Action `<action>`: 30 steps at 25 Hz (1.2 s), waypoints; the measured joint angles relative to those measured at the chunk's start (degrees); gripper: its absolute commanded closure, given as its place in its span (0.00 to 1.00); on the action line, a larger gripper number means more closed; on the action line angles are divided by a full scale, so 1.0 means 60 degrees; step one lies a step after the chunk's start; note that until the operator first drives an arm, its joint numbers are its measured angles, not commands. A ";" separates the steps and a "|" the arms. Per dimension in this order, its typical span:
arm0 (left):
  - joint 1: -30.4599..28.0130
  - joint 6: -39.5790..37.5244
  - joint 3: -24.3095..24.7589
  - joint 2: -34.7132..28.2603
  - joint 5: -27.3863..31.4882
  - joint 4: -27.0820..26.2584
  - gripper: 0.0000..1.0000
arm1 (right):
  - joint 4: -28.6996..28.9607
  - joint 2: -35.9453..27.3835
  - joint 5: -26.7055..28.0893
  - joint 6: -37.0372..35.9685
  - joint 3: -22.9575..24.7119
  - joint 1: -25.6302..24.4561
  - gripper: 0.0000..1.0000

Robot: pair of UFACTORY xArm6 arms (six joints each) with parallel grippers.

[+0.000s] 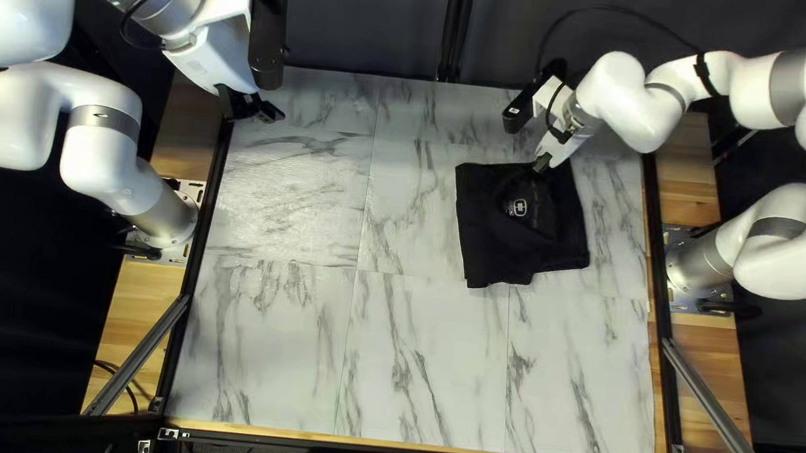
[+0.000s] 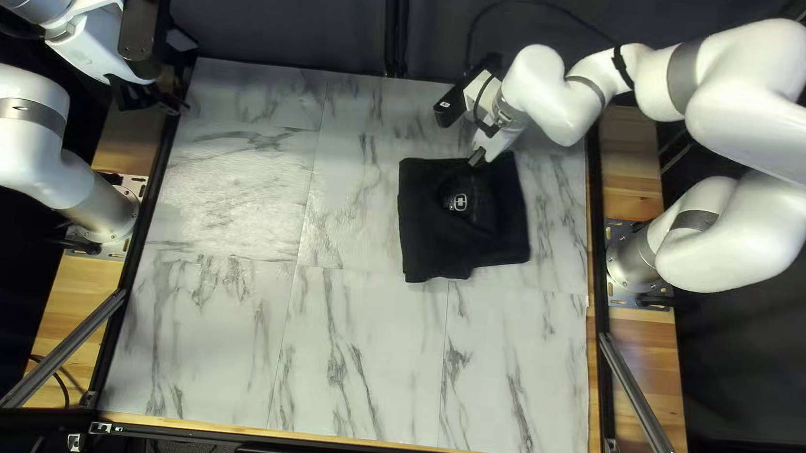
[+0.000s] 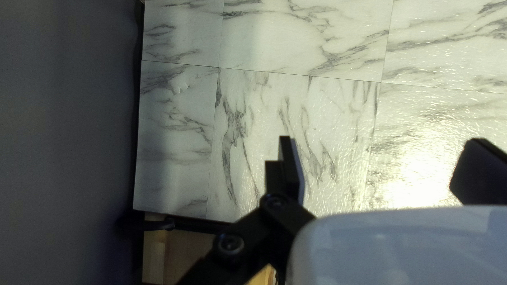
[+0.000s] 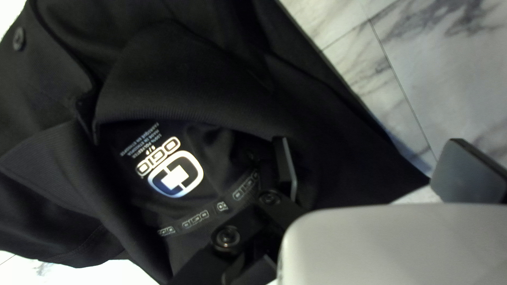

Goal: Fold t-shirt

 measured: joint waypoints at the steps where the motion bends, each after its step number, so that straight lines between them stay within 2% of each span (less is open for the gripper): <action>1: 0.0000 0.0000 0.0000 0.0000 0.0000 0.0000 0.00 | 0.0054 0.0019 -0.0075 0.0003 0.0065 0.0114 0.00; 5: 0.0000 0.0000 0.0000 0.0000 0.0000 0.0000 0.00 | 0.0155 0.0003 -0.0241 0.0247 0.0218 0.0592 0.00; 9: 0.0000 0.0000 0.0000 0.0000 0.0000 0.0000 0.00 | -0.0189 0.0147 -0.0252 0.0728 0.0060 0.0885 0.00; 17: 0.0000 0.0000 0.0000 0.0000 0.0000 0.0000 0.00 | -0.0618 0.0732 -0.0351 0.0441 -0.0612 0.0273 0.00; 18: 0.0000 0.0000 0.0000 0.0000 0.0000 0.0000 0.00 | -0.0595 0.0725 -0.0358 0.0346 -0.0659 0.0186 0.06; 19: 0.0000 0.0000 0.0000 0.0000 0.0000 0.0000 0.00 | -0.0569 0.0697 -0.0365 0.0268 -0.0695 0.0112 0.26; 20: 0.0000 0.0000 0.0000 0.0000 0.0000 0.0000 0.00 | -0.0550 0.0650 -0.0373 0.0214 -0.0712 0.0054 0.96; 21: 0.0000 0.0000 0.0000 0.0000 0.0000 0.0000 0.00 | -0.0540 0.0600 -0.0383 0.0184 -0.0714 0.0015 1.00; 30: 0.0000 0.0000 0.0000 0.0000 0.0000 0.0000 0.00 | -0.0858 -0.0393 -0.0162 0.0600 -0.0392 0.0062 1.00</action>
